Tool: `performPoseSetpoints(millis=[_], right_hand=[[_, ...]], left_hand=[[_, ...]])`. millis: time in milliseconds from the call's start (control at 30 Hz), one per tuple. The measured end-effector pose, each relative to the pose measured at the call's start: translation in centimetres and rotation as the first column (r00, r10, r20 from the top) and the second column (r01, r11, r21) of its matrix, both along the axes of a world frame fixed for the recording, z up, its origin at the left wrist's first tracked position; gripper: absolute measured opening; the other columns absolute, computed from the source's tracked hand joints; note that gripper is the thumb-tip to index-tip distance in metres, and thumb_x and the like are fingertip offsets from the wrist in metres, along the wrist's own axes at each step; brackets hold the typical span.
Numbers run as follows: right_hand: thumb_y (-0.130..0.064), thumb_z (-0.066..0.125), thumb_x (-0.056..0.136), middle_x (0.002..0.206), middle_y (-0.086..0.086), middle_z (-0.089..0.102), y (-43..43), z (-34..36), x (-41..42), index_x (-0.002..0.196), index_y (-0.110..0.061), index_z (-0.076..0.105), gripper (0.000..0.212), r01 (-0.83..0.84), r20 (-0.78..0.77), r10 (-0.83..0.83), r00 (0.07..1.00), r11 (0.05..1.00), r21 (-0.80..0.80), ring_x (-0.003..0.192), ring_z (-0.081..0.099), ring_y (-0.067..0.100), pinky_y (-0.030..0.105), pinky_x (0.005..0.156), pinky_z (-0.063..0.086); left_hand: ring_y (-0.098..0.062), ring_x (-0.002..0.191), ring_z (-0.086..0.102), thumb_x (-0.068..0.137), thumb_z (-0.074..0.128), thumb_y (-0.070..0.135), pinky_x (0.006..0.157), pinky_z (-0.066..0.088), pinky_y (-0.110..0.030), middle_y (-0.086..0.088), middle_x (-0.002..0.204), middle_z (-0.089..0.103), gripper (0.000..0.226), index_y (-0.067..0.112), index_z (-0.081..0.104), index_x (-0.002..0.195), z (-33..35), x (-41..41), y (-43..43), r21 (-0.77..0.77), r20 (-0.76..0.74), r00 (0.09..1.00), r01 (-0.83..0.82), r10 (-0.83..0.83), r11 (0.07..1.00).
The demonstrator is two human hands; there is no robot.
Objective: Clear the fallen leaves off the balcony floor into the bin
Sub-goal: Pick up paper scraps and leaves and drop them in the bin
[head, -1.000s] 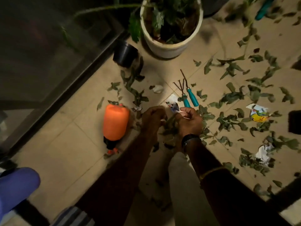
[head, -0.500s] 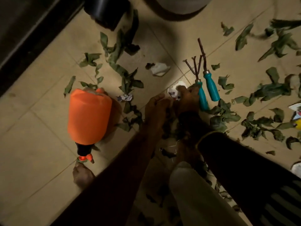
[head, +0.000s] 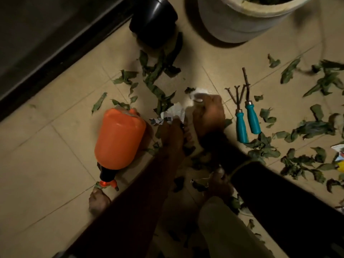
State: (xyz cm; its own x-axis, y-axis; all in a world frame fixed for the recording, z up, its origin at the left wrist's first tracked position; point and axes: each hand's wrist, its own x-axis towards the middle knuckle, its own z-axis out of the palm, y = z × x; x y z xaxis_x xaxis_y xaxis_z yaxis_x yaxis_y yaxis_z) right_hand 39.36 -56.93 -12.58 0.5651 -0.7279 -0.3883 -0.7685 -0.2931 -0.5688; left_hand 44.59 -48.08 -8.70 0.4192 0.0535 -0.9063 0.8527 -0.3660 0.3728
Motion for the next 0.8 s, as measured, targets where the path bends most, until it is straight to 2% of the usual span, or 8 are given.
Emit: performPoseSetpoints(millis=[100,200,300,367,533,633,733,800], right_hand=[[-0.012,0.056,0.092,0.158,0.01,0.027,-1.3,-2.3,2.4,0.141,-0.028,0.052,0.052,-0.192,-0.229,0.184,0.956,0.981,-0.016,0.139,0.032,0.033,0.041,0.107,0.039],[-0.013,0.054,0.092,0.149,0.012,0.035,-1.6,-4.9,2.0,0.127,-0.019,0.06,0.036,-0.394,-0.364,0.365,0.857,0.919,-0.005,0.131,0.037,0.036,0.043,0.102,0.044],[-0.014,0.052,0.095,0.12,0.012,0.056,-2.1,-4.9,0.9,0.1,-0.015,0.063,0.012,-0.242,-0.3,0.222,0.928,0.97,-0.029,0.108,0.055,0.03,0.036,0.09,0.049],[-0.017,0.052,0.097,0.105,0.005,0.06,-0.9,-3.7,0.6,0.099,-0.018,0.063,0.012,-0.184,-0.211,0.164,0.964,0.98,-0.076,0.093,0.056,0.02,0.029,0.079,0.044],[-0.045,0.049,0.095,0.118,0.015,0.064,6.4,-1.1,2.7,0.12,-0.012,0.068,0.046,-0.507,0.025,0.507,0.862,0.86,0.053,0.101,0.063,0.028,0.032,0.086,0.05],[-0.047,0.064,0.092,0.131,0.017,0.057,8.5,-0.8,5.2,0.127,-0.008,0.061,0.053,-0.584,-0.019,0.595,0.803,0.793,0.173,0.114,0.059,0.032,0.04,0.098,0.048],[-0.044,0.065,0.092,0.144,0.015,0.045,9.9,-3.1,5.6,0.131,-0.013,0.056,0.05,-0.623,-0.192,0.653,0.732,0.757,0.2,0.116,0.059,0.034,0.043,0.101,0.047],[-0.038,0.065,0.092,0.136,0.014,0.048,10.3,-3.5,5.2,0.121,-0.014,0.063,0.038,-0.563,-0.262,0.582,0.769,0.812,0.153,0.108,0.061,0.032,0.038,0.095,0.048]], left_hand=[[-0.02,0.067,0.058,0.106,0.042,0.03,0.045,0.046,-0.018,-0.004,0.077,0.061,0.027,0.012,0.059,0.095,-1.1,0.1,1.5,-0.016,-0.037,0.999,0.001,-0.001,1.0],[-0.018,0.072,0.061,0.104,0.046,0.032,0.067,0.053,-0.029,-0.008,0.085,0.065,0.024,0.012,0.059,0.106,-2.3,-0.1,4.2,-0.03,-0.117,0.993,-0.025,0.021,0.999],[-0.015,0.067,0.058,0.104,0.049,0.026,0.07,0.055,-0.04,-0.007,0.086,0.063,0.028,0.009,0.055,0.126,-2.1,-0.2,6.8,-0.044,-0.128,0.991,-0.048,0.042,0.998],[-0.018,0.074,0.064,0.103,0.051,0.027,0.079,0.058,-0.048,-0.008,0.1,0.069,0.03,0.013,0.057,0.129,-1.7,-0.1,8.1,-0.046,-0.088,0.995,-0.053,0.049,0.997],[-0.027,0.091,0.07,0.1,0.053,0.032,0.082,0.056,-0.056,-0.007,0.106,0.073,0.028,0.017,0.067,0.12,-0.4,0.4,10.1,-0.085,0.153,0.987,-0.027,0.04,0.996],[-0.029,0.102,0.069,0.088,0.058,0.045,0.089,0.054,-0.057,-0.006,0.108,0.074,0.041,0.017,0.07,0.116,-0.5,0.0,11.4,-0.062,0.318,0.947,-0.018,0.037,0.998],[-0.035,0.102,0.068,0.083,0.06,0.052,0.088,0.053,-0.061,-0.01,0.106,0.073,0.049,0.015,0.071,0.113,-2.2,0.8,12.8,-0.071,0.321,0.947,-0.004,0.027,0.997],[-0.044,0.099,0.066,0.084,0.06,0.05,0.085,0.054,-0.06,-0.017,0.106,0.072,0.049,0.011,0.07,0.112,-2.0,0.2,13.4,-0.089,0.319,0.947,-0.014,0.042,0.996]])
